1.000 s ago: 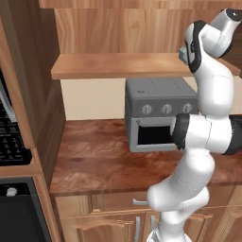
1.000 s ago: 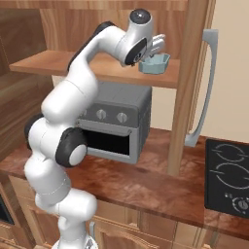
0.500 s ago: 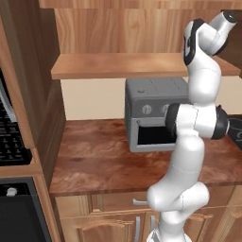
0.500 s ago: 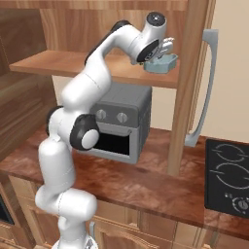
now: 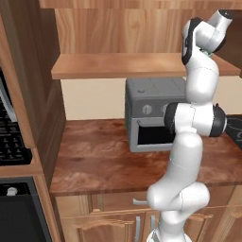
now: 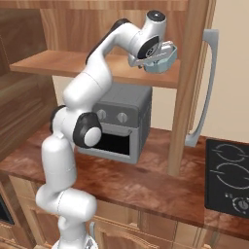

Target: Retrieve the tupperware and aluminum foil from the cabinet and place them on the dining counter near the plate with mushroom and sweet potato to prepare for storing leftovers.

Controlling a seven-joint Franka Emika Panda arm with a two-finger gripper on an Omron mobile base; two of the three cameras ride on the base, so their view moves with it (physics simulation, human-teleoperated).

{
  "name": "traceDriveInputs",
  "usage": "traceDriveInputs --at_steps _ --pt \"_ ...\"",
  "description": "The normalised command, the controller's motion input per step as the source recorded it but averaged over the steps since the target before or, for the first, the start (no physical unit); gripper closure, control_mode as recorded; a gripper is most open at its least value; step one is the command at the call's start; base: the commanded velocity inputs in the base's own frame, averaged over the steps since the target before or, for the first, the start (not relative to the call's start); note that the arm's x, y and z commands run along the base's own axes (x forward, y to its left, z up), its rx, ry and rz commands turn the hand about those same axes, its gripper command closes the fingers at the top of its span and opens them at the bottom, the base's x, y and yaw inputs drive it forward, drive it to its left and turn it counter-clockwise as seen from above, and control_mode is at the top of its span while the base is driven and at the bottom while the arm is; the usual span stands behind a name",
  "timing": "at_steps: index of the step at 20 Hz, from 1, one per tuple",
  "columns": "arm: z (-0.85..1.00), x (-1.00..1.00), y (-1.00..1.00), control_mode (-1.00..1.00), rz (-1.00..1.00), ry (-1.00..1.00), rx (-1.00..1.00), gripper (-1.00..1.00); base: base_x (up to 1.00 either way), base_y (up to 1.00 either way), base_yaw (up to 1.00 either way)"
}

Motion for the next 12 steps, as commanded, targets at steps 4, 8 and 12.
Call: traceDriveInputs --at_steps 4,8,12 --pt "-0.41 0.00 0.15 -1.00 -0.01 -0.05 0.00 1.00 0.00 0.00 0.00" --pt "-0.24 -0.37 0.24 -1.00 0.01 -0.06 0.00 1.00 0.00 0.00 0.00" --pt "-0.17 -0.93 0.68 -1.00 0.07 -0.10 0.00 1.00 0.00 0.00 0.00"
